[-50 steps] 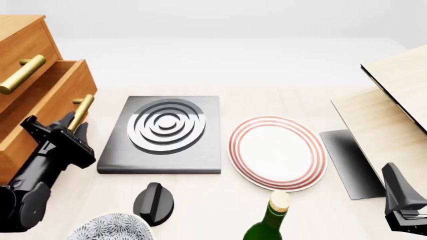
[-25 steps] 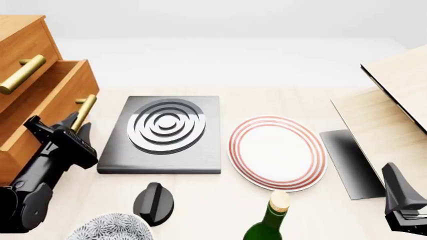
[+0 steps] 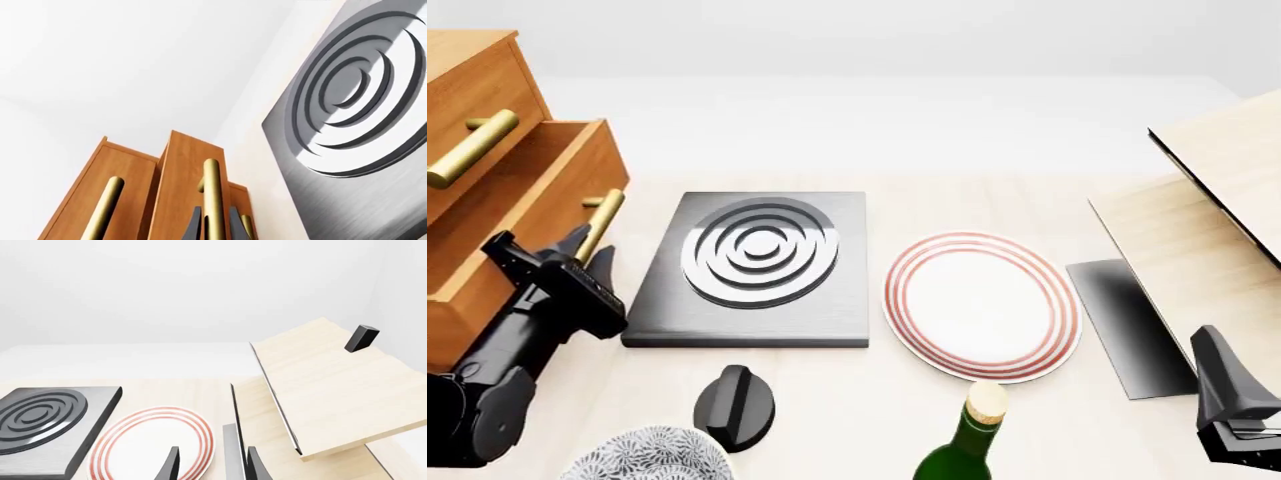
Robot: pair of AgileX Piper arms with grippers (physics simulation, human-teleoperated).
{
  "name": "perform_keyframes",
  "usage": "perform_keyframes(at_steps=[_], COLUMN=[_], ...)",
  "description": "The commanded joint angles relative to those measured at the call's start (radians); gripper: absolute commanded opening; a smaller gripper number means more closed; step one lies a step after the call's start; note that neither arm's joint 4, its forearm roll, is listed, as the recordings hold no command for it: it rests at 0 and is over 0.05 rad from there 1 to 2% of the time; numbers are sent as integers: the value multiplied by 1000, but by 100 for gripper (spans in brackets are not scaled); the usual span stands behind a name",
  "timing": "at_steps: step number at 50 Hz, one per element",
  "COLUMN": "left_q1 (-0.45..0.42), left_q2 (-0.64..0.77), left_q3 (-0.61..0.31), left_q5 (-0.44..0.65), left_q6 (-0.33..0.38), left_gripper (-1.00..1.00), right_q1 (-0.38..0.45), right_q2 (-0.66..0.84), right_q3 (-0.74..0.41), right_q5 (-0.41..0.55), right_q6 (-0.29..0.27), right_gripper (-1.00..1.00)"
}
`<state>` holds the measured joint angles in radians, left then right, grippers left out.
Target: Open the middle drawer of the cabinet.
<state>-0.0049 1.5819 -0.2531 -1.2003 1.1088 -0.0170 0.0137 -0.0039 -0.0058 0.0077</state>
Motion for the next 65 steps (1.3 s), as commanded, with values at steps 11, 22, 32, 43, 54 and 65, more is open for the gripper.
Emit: perform_keyframes(at_steps=[11, 22, 32, 43, 54, 65], left_q1=[-22, -27, -21, -33, -45, -51], left_q2=[-37, -43, -31, -28, -48, -82], left_q3=[53, 55, 46, 45, 55, 82], left_q5=[-20, -20, -20, -20, -20, -20], left_q6=[-12, -8, -10, -13, -6, -12], left_gripper=[-100, -100, -100, 100, 100, 100], right_q1=[5, 5, 6, 5, 6, 5], right_q2=[-3, -3, -3, -3, -3, -3], right_q3=[0, 0, 0, 0, 0, 0], right_q5=[0, 0, 0, 0, 0, 0], right_q6=[-3, -2, -3, -3, -3, -3], right_gripper=[100, 100, 100, 100, 100, 100])
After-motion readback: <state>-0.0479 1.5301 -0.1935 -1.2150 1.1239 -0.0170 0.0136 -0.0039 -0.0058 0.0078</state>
